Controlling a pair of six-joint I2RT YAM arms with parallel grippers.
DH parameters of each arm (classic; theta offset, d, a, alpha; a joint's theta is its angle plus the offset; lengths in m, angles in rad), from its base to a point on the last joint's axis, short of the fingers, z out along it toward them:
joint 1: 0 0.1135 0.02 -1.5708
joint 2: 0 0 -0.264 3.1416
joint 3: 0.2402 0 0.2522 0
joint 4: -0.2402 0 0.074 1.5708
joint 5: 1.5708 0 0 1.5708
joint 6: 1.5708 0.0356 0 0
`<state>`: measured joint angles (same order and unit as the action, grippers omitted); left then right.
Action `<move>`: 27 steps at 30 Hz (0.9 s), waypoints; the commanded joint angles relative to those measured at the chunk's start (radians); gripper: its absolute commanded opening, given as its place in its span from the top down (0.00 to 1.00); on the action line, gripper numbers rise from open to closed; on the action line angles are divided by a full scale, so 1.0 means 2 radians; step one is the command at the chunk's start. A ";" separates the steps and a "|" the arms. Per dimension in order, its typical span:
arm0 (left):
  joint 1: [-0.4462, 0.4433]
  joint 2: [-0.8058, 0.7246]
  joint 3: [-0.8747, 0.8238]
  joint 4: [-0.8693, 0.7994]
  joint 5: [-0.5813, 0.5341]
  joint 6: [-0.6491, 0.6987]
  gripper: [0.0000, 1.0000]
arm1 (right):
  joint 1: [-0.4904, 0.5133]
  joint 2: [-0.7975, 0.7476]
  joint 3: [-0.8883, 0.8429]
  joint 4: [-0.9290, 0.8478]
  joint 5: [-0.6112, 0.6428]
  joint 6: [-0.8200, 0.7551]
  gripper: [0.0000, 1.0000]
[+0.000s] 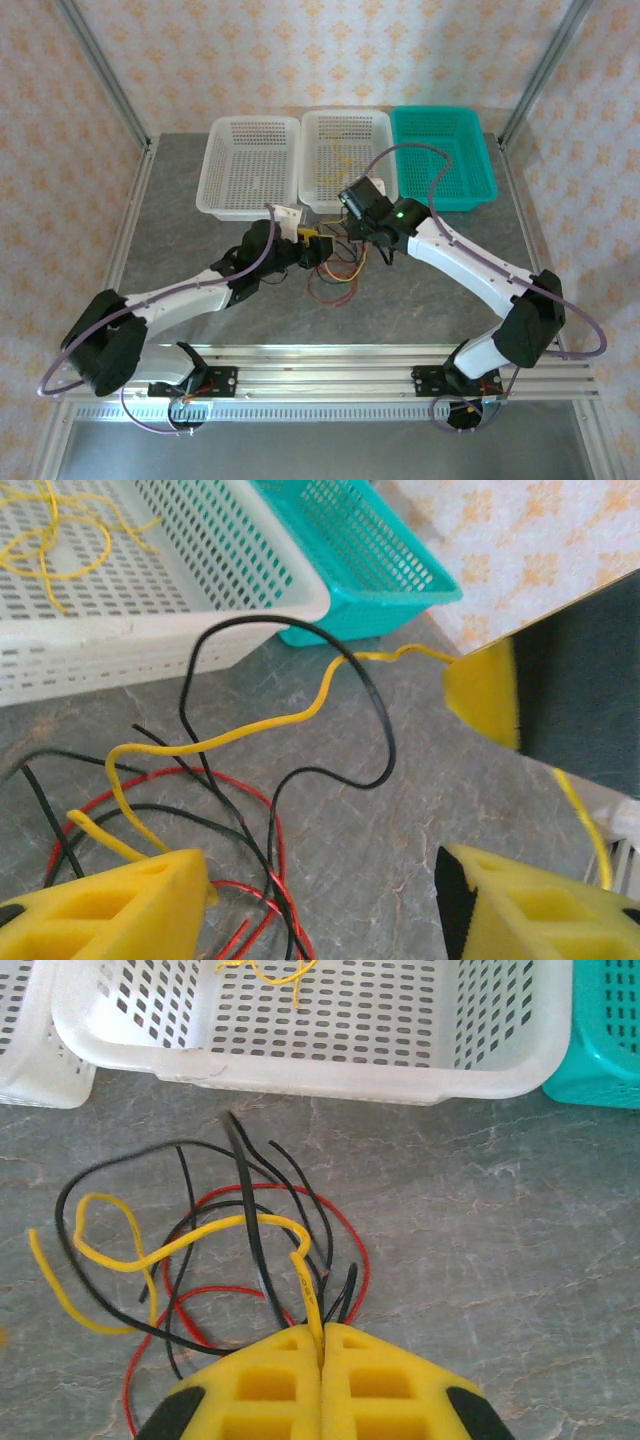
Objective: Untangle the cables
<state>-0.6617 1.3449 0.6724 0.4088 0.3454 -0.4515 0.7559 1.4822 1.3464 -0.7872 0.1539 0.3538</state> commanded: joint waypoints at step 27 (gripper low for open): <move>0.099 -0.106 -0.042 0.057 -0.068 0.054 0.13 | 0.001 -0.065 -0.039 0.099 0.011 -0.201 1.00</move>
<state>-0.4747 1.1576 0.6022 0.4442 0.1711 -0.4316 0.7559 1.3155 1.2171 -0.6250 0.2115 0.1101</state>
